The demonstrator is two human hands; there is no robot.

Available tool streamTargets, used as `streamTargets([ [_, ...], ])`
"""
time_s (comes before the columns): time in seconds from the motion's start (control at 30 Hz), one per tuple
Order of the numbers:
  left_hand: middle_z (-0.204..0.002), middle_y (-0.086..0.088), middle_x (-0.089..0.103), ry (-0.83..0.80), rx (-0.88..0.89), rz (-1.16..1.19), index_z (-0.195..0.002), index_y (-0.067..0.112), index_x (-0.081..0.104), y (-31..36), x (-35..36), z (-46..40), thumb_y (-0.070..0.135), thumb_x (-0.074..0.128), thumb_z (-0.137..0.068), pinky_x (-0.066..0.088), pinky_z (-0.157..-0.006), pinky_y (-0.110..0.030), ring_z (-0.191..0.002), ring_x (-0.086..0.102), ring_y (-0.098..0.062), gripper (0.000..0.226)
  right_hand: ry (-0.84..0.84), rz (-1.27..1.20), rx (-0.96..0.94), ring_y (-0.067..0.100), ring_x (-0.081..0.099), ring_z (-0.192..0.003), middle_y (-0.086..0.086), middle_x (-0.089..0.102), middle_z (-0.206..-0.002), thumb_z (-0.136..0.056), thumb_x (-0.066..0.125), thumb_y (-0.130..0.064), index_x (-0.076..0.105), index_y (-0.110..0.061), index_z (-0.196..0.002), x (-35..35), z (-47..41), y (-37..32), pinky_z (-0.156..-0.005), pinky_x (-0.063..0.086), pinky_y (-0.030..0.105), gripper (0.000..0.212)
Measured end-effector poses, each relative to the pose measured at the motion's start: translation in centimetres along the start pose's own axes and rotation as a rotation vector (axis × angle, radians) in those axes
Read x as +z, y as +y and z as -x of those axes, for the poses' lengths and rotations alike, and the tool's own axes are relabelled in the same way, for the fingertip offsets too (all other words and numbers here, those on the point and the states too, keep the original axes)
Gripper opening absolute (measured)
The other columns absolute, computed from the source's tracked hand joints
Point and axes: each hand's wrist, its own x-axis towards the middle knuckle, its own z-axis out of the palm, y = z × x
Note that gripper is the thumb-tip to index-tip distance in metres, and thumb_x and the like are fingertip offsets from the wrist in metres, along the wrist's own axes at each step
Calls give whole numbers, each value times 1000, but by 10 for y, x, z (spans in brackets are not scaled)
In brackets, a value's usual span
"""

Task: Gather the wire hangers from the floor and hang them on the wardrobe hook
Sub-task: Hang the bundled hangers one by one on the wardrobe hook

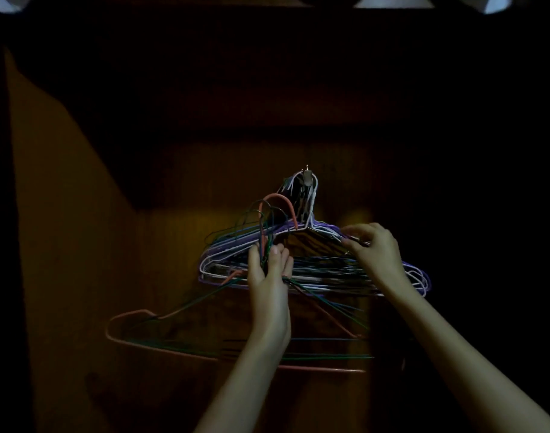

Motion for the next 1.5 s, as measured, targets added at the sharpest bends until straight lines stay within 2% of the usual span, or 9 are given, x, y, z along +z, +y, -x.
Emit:
streamTargets([
  [0.13,-138,-13,48,-45,-32,-92,-147,16,24,-2,2,5,22,39,-99,40,-101,-31,-114,54,-18,51,-101,-171,-75,1,54,-82,-13,59,-87,-86,64,-12,67,-21,-92,-6,29,-18,-71,39,7,11],
  [0.33,-141,-8,47,-64,-80,-185,-148,18,22,-2,8,13,31,37,-99,36,-108,-40,-119,52,-16,53,-463,-268,-85,-3,60,-89,-13,67,-92,-92,56,-23,67,-27,-97,-3,61,-38,-80,47,19,13],
  [0.43,-139,-5,50,-64,-109,-214,-147,20,24,1,6,20,34,36,-99,31,-103,-36,-122,51,-16,52,-508,-281,-90,-7,59,-89,-18,66,-89,-92,56,-23,66,-31,-93,-3,66,-43,-76,44,10,13],
  [0.57,-126,-4,57,-155,-137,-290,-140,23,37,8,-4,23,27,37,-100,33,-100,-39,-111,55,-14,40,-508,-287,-35,-12,56,-82,-23,62,-85,-90,59,-24,64,-34,-87,-3,67,-42,-69,41,6,12],
  [0.77,-112,-4,65,-209,-195,-285,-143,19,34,10,-11,27,14,41,-99,42,-100,-39,-112,59,-18,44,-473,-405,37,6,62,-82,-9,67,-86,-90,60,-19,67,-28,-83,-6,74,-39,-73,48,22,14],
  [0.9,-104,-6,67,-176,-163,-266,-120,19,52,12,-12,31,7,42,-98,54,-84,-26,-99,65,-17,27,-415,-402,38,0,57,-63,-8,65,-74,-90,59,-15,66,-27,-78,-11,72,-39,-58,43,15,18],
  [1.0,-102,-6,67,-179,-140,-252,-105,24,56,12,-13,35,4,44,-97,55,-83,-24,-94,67,-15,25,-382,-388,37,-1,60,-74,-9,64,-77,-90,59,-13,64,-30,-75,-16,69,-40,-64,45,13,22],
  [1.13,-106,-7,67,-187,-123,-232,-117,19,53,9,-15,42,4,45,-96,55,-86,-28,-98,67,-19,27,-339,-326,27,7,58,-83,-11,62,-80,-89,59,-13,61,-33,-74,-20,70,-40,-78,47,26,25],
  [1.5,-112,-11,66,-135,-184,-178,-140,16,38,18,-12,57,6,45,-96,52,-89,-33,-103,64,-18,46,-334,-171,-18,3,55,-73,-13,60,-82,-88,61,-34,59,-35,-88,-34,85,-52,-66,45,25,2],
])
